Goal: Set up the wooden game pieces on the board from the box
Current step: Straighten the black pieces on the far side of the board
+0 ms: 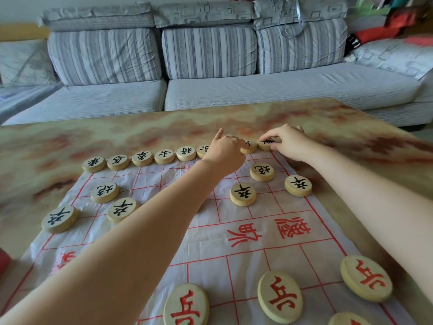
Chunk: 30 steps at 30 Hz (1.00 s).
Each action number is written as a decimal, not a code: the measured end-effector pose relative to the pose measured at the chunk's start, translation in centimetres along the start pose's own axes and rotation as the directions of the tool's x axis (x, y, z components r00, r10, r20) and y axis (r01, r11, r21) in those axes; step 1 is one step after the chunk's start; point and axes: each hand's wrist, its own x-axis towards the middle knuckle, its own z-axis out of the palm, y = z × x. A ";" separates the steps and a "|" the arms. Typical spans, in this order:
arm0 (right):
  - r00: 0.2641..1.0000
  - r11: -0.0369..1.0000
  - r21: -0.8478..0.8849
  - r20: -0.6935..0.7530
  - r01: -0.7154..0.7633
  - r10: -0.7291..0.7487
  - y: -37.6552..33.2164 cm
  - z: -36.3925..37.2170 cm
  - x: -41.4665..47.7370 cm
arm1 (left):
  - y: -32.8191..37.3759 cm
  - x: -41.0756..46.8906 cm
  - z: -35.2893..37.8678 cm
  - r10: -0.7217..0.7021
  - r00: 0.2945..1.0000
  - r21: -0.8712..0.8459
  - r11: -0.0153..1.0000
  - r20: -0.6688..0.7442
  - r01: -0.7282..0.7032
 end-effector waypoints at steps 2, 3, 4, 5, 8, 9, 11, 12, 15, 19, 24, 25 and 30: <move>0.998 1.000 -0.025 -0.060 0.019 -0.020 -0.6 0.0 -0.1 | 0.1 0.0 0.0 -0.008 1.000 -0.003 1.000 0.001 0.008; 0.997 0.999 -0.033 -0.079 0.021 -0.024 -0.9 -0.1 -0.3 | 0.1 0.0 0.1 -0.009 1.000 -0.001 1.000 0.004 0.009; 0.995 0.999 -0.044 -0.094 0.017 -0.021 -1.1 -0.2 -0.3 | 0.1 0.0 0.1 -0.008 1.000 0.003 1.000 0.005 0.008; 0.994 0.998 -0.056 -0.106 0.012 -0.018 -1.2 -0.3 -0.3 | 0.1 0.0 0.2 -0.008 1.000 0.010 1.000 0.007 0.008; 0.996 0.998 -0.055 -0.087 -0.002 -0.003 -1.1 -0.3 -0.4 | 0.1 0.0 0.3 -0.008 1.000 0.022 1.000 0.013 0.008; 0.997 0.999 -0.032 -0.076 -0.002 0.000 -1.0 -0.5 -0.5 | 0.1 0.0 0.3 -0.007 1.000 0.024 1.000 0.013 0.007; 0.998 0.998 0.056 -0.058 -0.006 0.009 -0.9 -0.8 -0.7 | 0.1 -0.1 0.3 -0.006 1.000 0.026 1.000 0.012 0.005; 0.999 0.996 0.088 -0.050 -0.009 0.013 -0.8 -0.8 -0.8 | 0.1 -0.1 0.2 -0.006 1.000 0.026 1.000 0.012 0.006; 0.998 0.995 0.088 -0.046 -0.035 0.039 -0.8 -0.5 -1.0 | 0.1 -0.1 0.3 -0.006 1.000 0.023 1.000 0.012 0.006; 0.995 0.993 0.098 -0.073 -0.060 0.067 -0.7 -0.2 -0.9 | 0.1 -0.2 0.2 -0.018 1.000 0.018 1.000 0.004 0.018; 0.993 0.989 0.133 -0.086 -0.069 0.081 -0.2 0.1 -0.8 | 0.2 -0.3 0.2 -0.021 1.000 0.021 1.000 0.008 0.021; 0.993 0.989 0.133 -0.091 -0.065 0.078 -0.2 0.2 -0.8 | 0.2 -0.3 0.2 -0.019 1.000 0.022 1.000 0.010 0.019; 0.993 0.989 0.133 -0.092 -0.064 0.077 -0.2 0.3 -0.8 | 0.2 -0.4 0.2 -0.024 1.000 0.001 1.000 0.003 0.024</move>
